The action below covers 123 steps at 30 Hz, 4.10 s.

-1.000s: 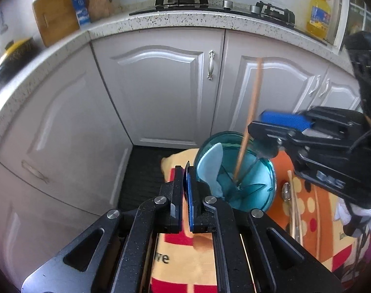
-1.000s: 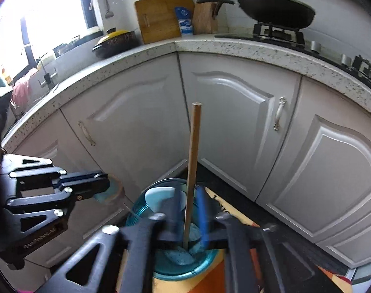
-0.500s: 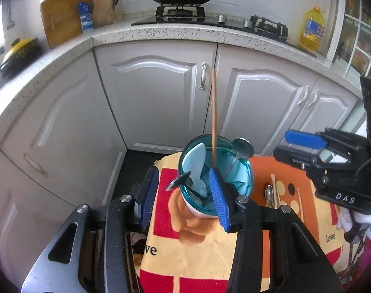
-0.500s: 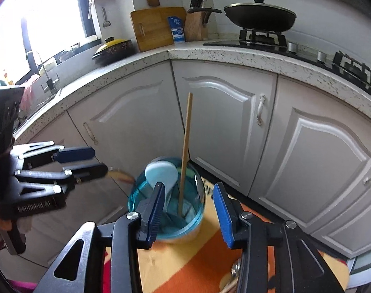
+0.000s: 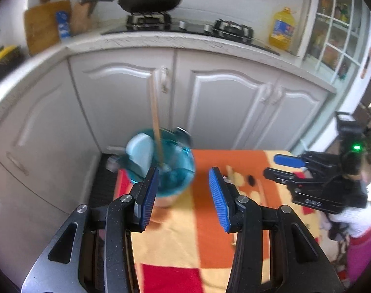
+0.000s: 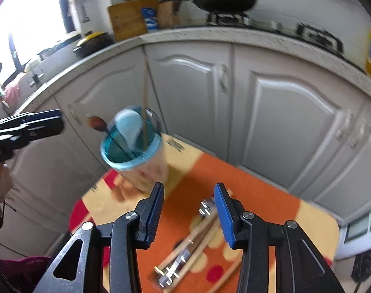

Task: Organize utensils
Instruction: 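Grasp a thin bamboo chopstick with the left gripper while the right grasps a wooden chopstick, then lift both chopsticks and carry them above the cup with both grippers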

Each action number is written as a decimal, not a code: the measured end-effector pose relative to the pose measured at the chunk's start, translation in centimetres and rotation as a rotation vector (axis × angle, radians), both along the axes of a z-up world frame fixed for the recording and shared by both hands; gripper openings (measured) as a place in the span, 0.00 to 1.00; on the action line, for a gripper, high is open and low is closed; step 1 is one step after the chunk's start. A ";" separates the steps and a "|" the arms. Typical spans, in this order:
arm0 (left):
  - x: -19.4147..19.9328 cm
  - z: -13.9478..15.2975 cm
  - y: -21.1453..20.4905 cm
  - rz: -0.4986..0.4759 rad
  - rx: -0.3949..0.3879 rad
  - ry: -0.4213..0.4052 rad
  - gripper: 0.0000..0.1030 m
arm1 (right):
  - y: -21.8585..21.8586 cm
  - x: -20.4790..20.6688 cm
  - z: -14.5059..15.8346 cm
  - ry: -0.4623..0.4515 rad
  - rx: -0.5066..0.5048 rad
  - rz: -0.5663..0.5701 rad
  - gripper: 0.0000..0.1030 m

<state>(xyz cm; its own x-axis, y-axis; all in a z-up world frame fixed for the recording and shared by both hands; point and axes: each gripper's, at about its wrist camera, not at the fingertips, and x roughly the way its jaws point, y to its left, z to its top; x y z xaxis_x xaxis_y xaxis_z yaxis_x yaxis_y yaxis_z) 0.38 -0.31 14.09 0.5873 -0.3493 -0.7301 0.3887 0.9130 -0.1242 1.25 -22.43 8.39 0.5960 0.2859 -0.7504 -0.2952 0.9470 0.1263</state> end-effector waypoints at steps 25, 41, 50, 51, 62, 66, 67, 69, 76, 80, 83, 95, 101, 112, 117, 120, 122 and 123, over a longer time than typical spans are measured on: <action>3.2 -16.4 -11.9 -0.117 -0.029 0.333 0.35 | -7.6 -0.8 -13.1 0.280 0.087 -0.180 0.29; 6.8 -19.9 -15.0 -0.099 0.058 0.390 0.06 | -6.9 -0.1 -14.7 0.313 0.065 -0.198 0.23; 5.1 -18.8 -12.6 -0.099 -0.010 0.409 0.04 | -6.6 1.2 -14.2 0.303 0.090 -0.157 0.09; 4.8 -18.4 -12.2 -0.104 -0.018 0.406 0.04 | -6.6 0.9 -13.8 0.294 0.093 -0.153 0.09; 1.5 -12.1 -8.8 -0.123 -0.156 0.318 0.04 | -6.7 -2.7 -7.1 0.166 0.152 -0.099 0.07; 1.0 -8.7 -7.2 -0.114 -0.200 0.242 0.04 | -6.1 -3.7 -4.3 0.108 0.149 -0.077 0.06; 1.0 -7.8 -6.6 -0.106 -0.209 0.220 0.04 | -6.0 -3.8 -3.8 0.097 0.150 -0.073 0.06; 1.3 -6.0 -5.2 -0.082 -0.231 0.173 0.04 | -5.1 -3.7 -2.3 0.066 0.155 -0.054 0.05; 3.4 -2.0 -1.0 0.029 -0.267 0.056 0.04 | -2.9 -2.7 0.9 -0.007 0.132 -0.004 0.05; 3.2 -1.6 0.4 0.047 -0.275 0.038 0.04 | -2.9 -1.5 -1.5 0.059 0.111 -0.018 0.07; 3.2 -2.0 0.5 0.052 -0.276 0.048 0.04 | -3.2 -0.3 -5.8 0.163 0.005 -0.055 0.17; 4.2 -2.5 1.9 0.106 -0.267 0.032 0.04 | -2.3 1.8 -15.4 0.344 -0.099 -0.066 0.08; 5.0 -2.4 2.7 0.138 -0.263 0.008 0.04 | -4.7 0.7 -11.7 0.294 0.066 -0.061 0.06; 6.4 -1.6 3.0 0.184 -0.263 -0.061 0.04 | -2.2 -0.2 -0.4 0.057 0.285 0.072 0.06; 7.3 -0.9 3.2 0.213 -0.258 -0.110 0.04 | 0.5 1.3 3.3 -0.012 0.272 0.139 0.06; 7.9 -0.6 3.3 0.233 -0.247 -0.157 0.04 | 1.9 1.8 5.7 -0.055 0.273 0.182 0.06; 8.4 -0.8 3.4 0.243 -0.244 -0.169 0.04 | 3.2 2.3 7.4 -0.089 0.263 0.212 0.06; 8.6 -0.9 3.4 0.249 -0.245 -0.175 0.04 | 3.5 2.5 8.0 -0.101 0.259 0.220 0.06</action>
<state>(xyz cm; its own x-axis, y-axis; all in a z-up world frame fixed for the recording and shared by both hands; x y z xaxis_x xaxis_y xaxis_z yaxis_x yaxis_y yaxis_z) 8.94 3.13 13.16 0.7845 -0.3323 -0.5236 0.1940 0.9334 -0.3018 3.76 -18.90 16.42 0.5663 0.5886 -0.5769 -0.5118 0.7998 0.3136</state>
